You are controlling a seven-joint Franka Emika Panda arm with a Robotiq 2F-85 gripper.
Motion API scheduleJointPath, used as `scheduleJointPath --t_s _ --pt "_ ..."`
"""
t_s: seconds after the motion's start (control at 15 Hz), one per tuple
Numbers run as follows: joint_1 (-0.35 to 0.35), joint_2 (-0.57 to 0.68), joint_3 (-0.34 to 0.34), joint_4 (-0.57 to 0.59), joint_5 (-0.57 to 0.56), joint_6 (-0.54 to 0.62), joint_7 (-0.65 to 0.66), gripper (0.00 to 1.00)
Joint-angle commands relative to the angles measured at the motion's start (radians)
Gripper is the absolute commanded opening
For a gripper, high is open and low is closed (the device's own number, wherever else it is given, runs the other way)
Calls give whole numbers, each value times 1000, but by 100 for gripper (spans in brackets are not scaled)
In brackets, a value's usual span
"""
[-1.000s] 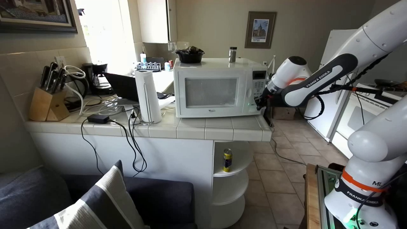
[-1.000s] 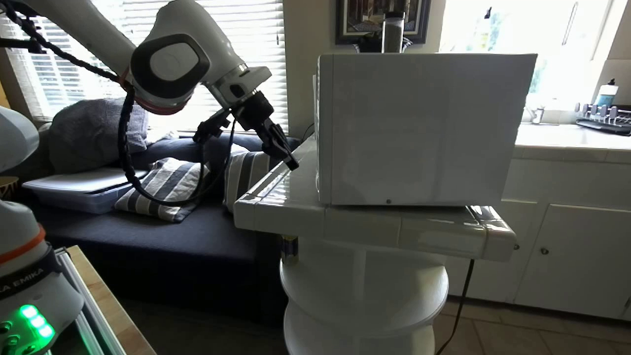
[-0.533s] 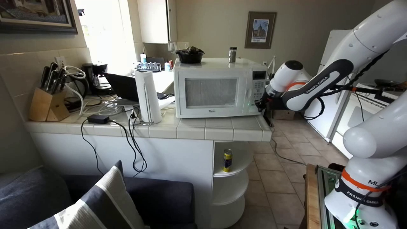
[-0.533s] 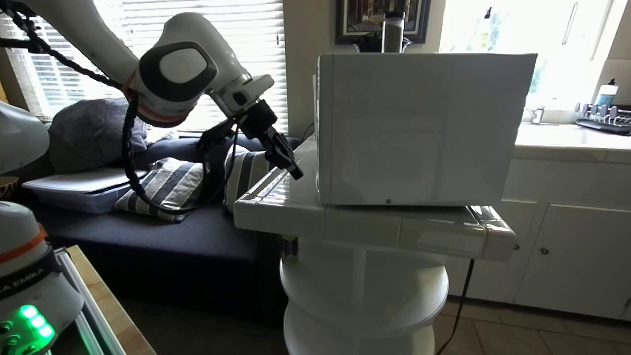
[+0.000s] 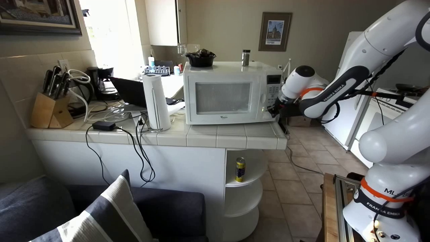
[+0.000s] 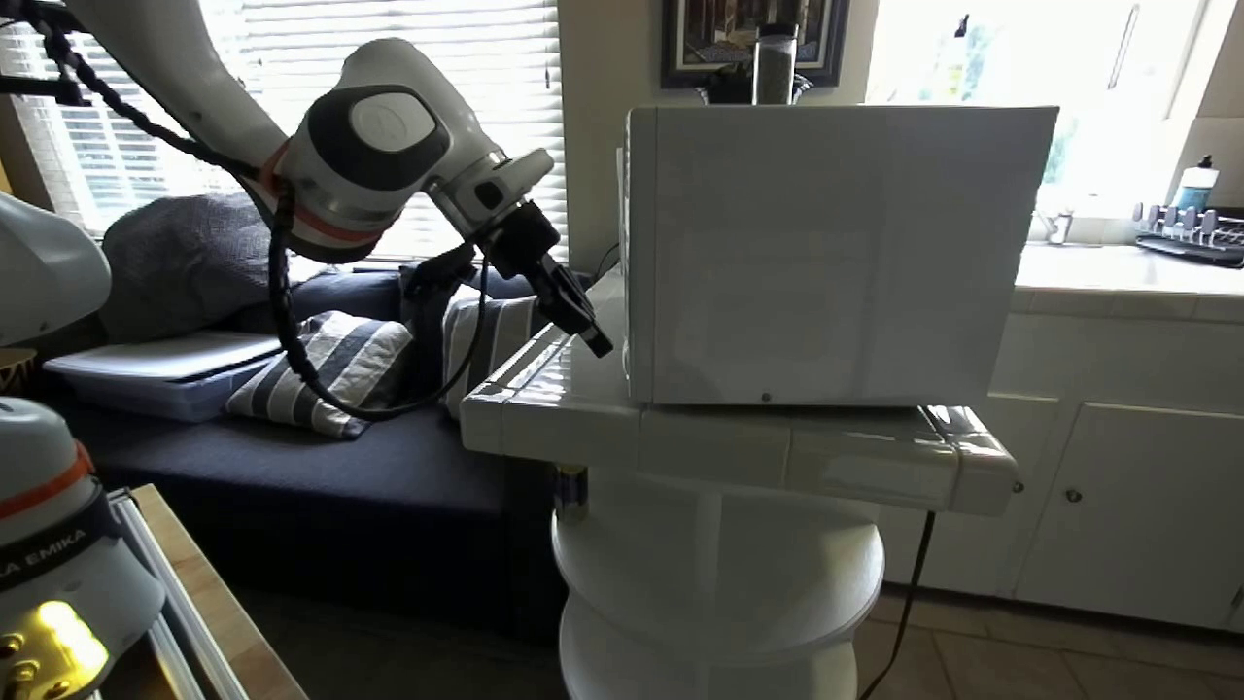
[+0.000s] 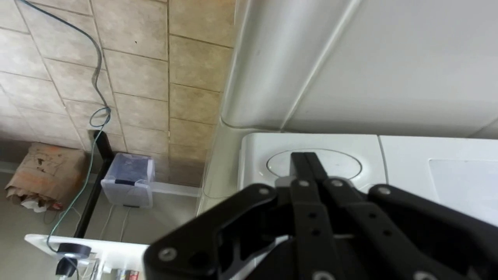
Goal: Open the microwave door.
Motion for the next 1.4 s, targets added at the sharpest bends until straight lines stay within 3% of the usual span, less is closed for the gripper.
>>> scheduleJointPath --t_s 0.0,0.87,1.33 --pt "-77 49 71 33 -101 25 81 0" --pt "-215 115 188 113 -417 18 306 0" --pt "-267 141 230 172 -787 -18 526 0"
